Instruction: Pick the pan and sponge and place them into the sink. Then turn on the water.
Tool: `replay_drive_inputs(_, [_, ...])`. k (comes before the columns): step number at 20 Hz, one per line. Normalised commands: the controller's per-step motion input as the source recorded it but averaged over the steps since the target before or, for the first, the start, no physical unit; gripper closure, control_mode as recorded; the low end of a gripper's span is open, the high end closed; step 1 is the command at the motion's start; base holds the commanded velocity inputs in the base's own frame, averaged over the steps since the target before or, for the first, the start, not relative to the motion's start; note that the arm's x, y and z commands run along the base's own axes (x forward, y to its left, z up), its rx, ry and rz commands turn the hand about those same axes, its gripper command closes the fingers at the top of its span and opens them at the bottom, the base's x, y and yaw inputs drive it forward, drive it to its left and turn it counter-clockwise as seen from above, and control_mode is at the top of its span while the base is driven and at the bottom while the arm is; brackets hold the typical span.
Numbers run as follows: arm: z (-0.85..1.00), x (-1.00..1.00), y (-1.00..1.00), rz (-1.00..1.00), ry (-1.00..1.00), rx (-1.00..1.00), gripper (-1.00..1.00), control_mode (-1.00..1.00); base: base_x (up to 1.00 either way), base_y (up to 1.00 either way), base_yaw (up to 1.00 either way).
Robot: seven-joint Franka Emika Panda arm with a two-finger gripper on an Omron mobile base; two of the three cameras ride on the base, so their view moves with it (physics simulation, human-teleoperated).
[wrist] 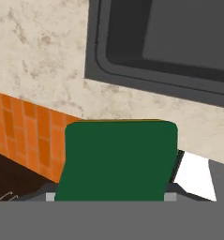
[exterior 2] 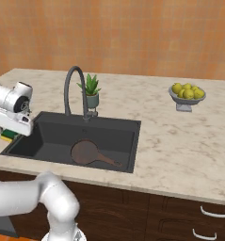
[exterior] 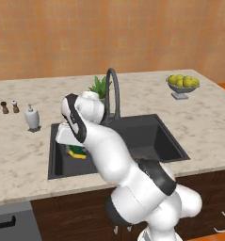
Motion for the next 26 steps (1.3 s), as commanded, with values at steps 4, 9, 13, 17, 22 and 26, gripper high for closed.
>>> replay_drive_inputs(4, [0.22,0.00,-1.00,0.01,0.03,0.16,1.00,-1.00,0.00,0.00,0.00])
replay_drive_inputs(9, [-0.06,-0.05,-1.00,0.02,-0.02,-0.01,1.00,-1.00,0.00,0.00,0.00])
replay_drive_inputs(13, [-0.01,0.00,-1.00,0.00,-0.08,-0.05,1.00,-1.00,0.00,0.00,0.00])
replay_drive_inputs(17, [0.00,0.06,-1.00,0.00,-0.09,-0.05,1.00,-1.00,0.00,0.00,0.00])
replay_drive_inputs(22, [-0.05,0.48,-1.00,0.00,0.00,0.00,1.00,-1.00,0.00,0.00,0.00])
replay_drive_inputs(26, [-0.08,0.67,-1.00,0.01,0.00,0.00,1.00,-1.00,0.00,0.00,0.00])
